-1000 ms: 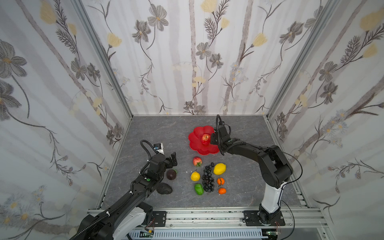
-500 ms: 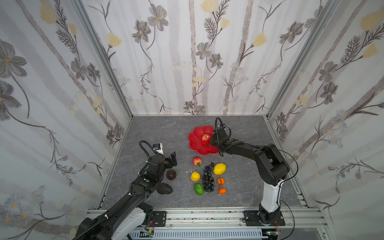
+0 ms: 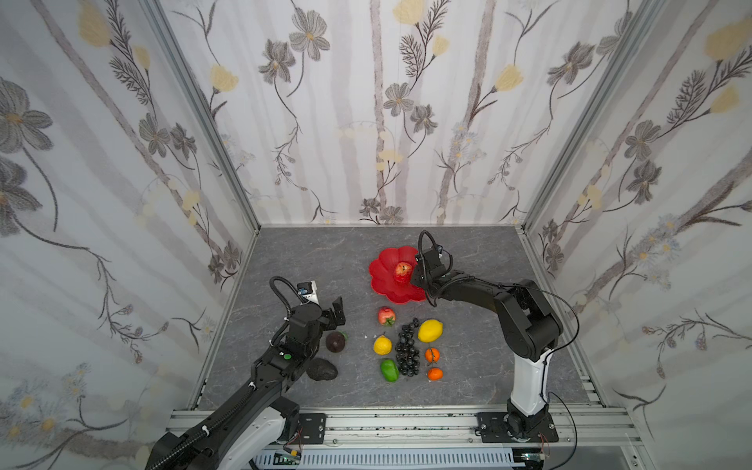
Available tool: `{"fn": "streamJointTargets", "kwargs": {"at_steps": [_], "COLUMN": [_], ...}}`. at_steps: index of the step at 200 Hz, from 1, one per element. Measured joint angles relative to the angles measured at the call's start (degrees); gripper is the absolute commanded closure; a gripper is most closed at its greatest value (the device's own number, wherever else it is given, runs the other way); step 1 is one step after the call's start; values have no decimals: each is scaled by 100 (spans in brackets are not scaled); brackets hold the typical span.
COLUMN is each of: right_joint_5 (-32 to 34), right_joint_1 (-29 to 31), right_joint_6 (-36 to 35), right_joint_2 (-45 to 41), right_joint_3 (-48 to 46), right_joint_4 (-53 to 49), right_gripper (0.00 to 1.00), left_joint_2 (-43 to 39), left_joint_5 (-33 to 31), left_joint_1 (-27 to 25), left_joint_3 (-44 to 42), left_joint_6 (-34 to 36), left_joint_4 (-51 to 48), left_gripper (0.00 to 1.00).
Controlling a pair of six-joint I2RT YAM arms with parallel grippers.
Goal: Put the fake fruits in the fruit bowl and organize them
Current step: 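Carry the pomegranate with the right gripper and lower it beside the apple, then open the right gripper and lift it away from the bowl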
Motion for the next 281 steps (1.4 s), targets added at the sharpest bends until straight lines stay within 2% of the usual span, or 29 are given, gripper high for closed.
{"fn": "streamJointTargets", "kwargs": {"at_steps": [117, 176, 222, 281], "right_joint_5": [-52, -92, -133, -728], "right_joint_1": [-4, -9, -2, 63], "right_joint_6": [11, -35, -188, -505], "right_joint_2": [-208, -382, -1209, -2684], "right_joint_3": [-44, -142, -629, -1740], "right_joint_4": [-74, -94, -127, -459], "right_gripper": [31, 30, 28, 25], "left_joint_2": [-15, -7, 398, 1287], "left_joint_5": [-22, -22, 98, 479], "left_joint_1": [0, 0, 0, 0], "left_joint_3": [-7, -7, 94, 678], "left_joint_6": [4, 7, 24, -138], "left_joint_4": [0, 0, -4, -262], "left_gripper": [0, 0, 1, 2]}}
